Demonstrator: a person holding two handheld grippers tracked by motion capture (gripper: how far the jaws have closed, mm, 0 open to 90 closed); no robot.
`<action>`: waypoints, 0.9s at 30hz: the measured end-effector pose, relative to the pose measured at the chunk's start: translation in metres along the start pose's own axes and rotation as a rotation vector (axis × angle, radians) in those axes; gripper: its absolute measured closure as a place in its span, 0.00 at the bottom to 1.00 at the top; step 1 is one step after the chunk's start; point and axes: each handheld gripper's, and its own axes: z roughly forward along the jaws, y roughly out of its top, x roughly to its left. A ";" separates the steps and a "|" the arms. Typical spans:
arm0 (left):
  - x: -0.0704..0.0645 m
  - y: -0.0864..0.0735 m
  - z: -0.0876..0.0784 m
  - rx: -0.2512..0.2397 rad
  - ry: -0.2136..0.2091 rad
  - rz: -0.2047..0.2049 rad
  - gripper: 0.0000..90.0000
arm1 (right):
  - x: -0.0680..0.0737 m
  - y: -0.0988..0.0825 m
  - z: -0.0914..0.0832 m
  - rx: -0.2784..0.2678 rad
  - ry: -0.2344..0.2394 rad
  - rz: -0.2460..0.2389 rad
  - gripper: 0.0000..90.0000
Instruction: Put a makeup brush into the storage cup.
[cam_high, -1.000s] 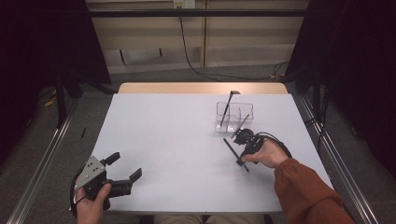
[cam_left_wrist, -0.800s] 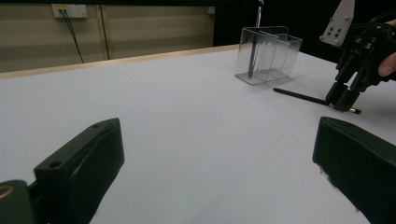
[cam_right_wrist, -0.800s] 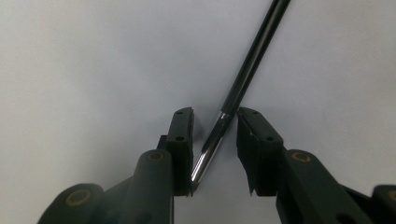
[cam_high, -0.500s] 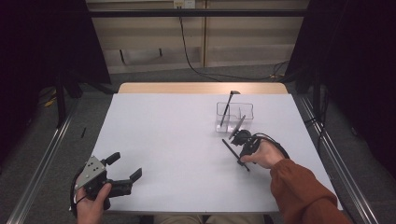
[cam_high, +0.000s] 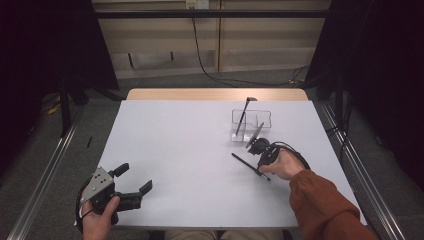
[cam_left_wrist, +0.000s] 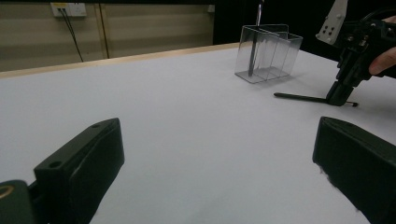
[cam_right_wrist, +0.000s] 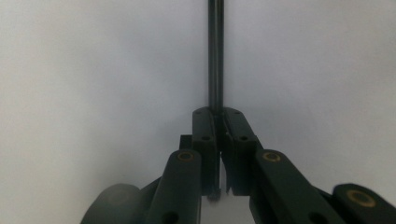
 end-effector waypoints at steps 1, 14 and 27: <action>0.000 0.000 0.000 0.001 0.002 0.000 0.02 | -0.001 -0.001 0.000 -0.006 0.005 -0.009 0.93; 0.001 0.000 -0.001 -0.004 0.007 -0.002 0.02 | -0.002 -0.008 -0.010 -0.092 0.035 -0.005 0.93; 0.001 0.000 0.000 -0.002 0.009 -0.002 0.02 | -0.006 -0.026 -0.025 -0.275 0.087 0.005 0.93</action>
